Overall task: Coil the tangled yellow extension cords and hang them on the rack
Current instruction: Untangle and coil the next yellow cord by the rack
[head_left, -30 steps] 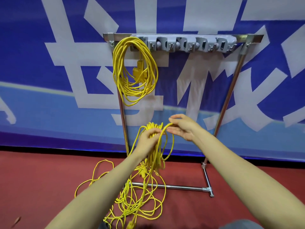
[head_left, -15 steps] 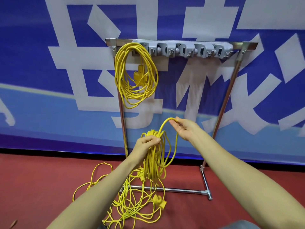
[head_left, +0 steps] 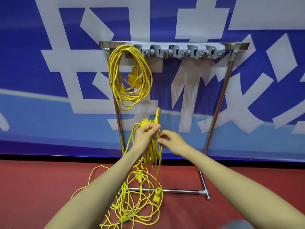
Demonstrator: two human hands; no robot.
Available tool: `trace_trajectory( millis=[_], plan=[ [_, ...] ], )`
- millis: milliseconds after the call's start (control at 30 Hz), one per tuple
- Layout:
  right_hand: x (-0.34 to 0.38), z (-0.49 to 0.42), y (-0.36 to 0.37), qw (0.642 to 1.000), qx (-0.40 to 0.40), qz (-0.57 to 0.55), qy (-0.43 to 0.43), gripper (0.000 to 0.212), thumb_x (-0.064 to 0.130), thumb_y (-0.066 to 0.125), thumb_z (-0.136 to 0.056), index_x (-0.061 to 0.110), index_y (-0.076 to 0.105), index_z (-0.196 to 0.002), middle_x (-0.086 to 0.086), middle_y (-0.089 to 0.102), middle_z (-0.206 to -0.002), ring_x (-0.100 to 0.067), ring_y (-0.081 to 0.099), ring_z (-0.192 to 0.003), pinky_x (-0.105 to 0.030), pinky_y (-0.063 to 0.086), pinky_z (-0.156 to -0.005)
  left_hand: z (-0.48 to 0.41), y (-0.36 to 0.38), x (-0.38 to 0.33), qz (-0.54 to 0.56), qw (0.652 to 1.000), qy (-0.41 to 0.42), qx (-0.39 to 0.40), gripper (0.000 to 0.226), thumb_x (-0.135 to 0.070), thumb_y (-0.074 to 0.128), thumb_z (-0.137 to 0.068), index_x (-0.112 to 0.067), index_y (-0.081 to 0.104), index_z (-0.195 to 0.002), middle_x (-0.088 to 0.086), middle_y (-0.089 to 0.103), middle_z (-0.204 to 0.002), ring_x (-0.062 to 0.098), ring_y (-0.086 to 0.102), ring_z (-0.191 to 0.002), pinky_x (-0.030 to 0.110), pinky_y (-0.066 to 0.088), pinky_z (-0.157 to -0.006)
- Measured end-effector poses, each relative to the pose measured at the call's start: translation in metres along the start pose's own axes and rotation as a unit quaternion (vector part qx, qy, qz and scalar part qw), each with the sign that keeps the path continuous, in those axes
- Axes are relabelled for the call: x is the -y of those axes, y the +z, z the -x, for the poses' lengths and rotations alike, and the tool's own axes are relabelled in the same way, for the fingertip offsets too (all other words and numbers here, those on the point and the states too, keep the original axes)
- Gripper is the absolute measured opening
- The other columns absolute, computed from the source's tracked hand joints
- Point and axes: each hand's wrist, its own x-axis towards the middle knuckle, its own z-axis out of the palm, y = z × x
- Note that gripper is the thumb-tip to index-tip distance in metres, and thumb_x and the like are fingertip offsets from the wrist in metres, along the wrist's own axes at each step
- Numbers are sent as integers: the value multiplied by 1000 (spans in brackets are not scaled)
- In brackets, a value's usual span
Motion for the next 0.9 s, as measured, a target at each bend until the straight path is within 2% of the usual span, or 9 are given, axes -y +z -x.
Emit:
trace_trajectory(
  millis=[100,200,267,333,400,467,600,733,900],
  plan=[
    [4,-1,2,999,-18,12,-34,26,8,56,-92,26,50,-74,5,54,-68,-17,52,-67,-31,49,-73,-2,-5,-1,27,1000,1,-6,18,-15,68,-89,-9,68,-106,-3,58,-73,6,53,-60,25,45,-66],
    [6,-2,3,997,-26,2,-69,15,8,51,-94,21,57,-88,-2,55,-79,-18,55,-69,-37,53,-74,-3,-16,-1,71,997,-1,-1,50,-11,68,-89,-27,50,-132,3,53,-70,11,51,-59,21,48,-61],
    [10,-2,2,995,-9,38,-95,10,9,47,-96,14,55,-98,-8,51,-91,-20,58,-73,-17,50,-64,-3,-21,-1,81,997,-12,10,61,-13,68,-89,-30,39,-139,7,55,-70,15,54,-62,22,50,-61],
    [14,0,3,988,28,83,-126,10,8,45,-97,9,54,-101,-9,48,-97,-15,56,-72,-8,44,-62,-5,-21,-1,87,996,-29,2,62,-18,67,-89,-28,37,-142,5,64,-89,17,63,-79,23,54,-70],
    [16,2,7,977,69,131,-156,12,9,44,-97,7,53,-105,-5,45,-96,-10,52,-70,-13,46,-68,-8,-21,-2,70,997,-41,-13,63,-26,68,-88,-25,38,-143,1,64,-105,16,64,-92,27,53,-81],
    [14,3,13,964,91,179,-172,11,10,44,-98,8,52,-104,-3,43,-93,-14,49,-75,-23,43,-76,-11,-23,-2,54,997,-46,-29,64,-23,72,-85,-25,40,-141,2,64,-106,19,64,-91,31,52,-81],
    [11,3,15,965,68,185,-174,12,11,44,-98,8,53,-105,-3,45,-94,-17,50,-81,-27,39,-77,-14,-30,-5,62,996,-59,-25,80,-29,82,-73,-32,36,-139,13,63,-111,25,65,-93,41,52,-89],
    [8,1,10,962,71,195,-177,10,12,43,-98,12,52,-102,-1,46,-92,-19,53,-81,-32,43,-78,-17,-33,-12,105,992,-72,-18,70,-3,69,-85,-23,32,-141,11,60,-83,19,60,-66,32,51,-67],
    [5,1,8,965,68,188,-171,7,12,44,-97,18,42,-93,-3,48,-90,-19,51,-79,-34,42,-76,-20,-26,-18,94,993,-69,-8,66,2,66,-86,-23,33,-138,9,59,-81,15,58,-64,26,51,-62]
  ],
)
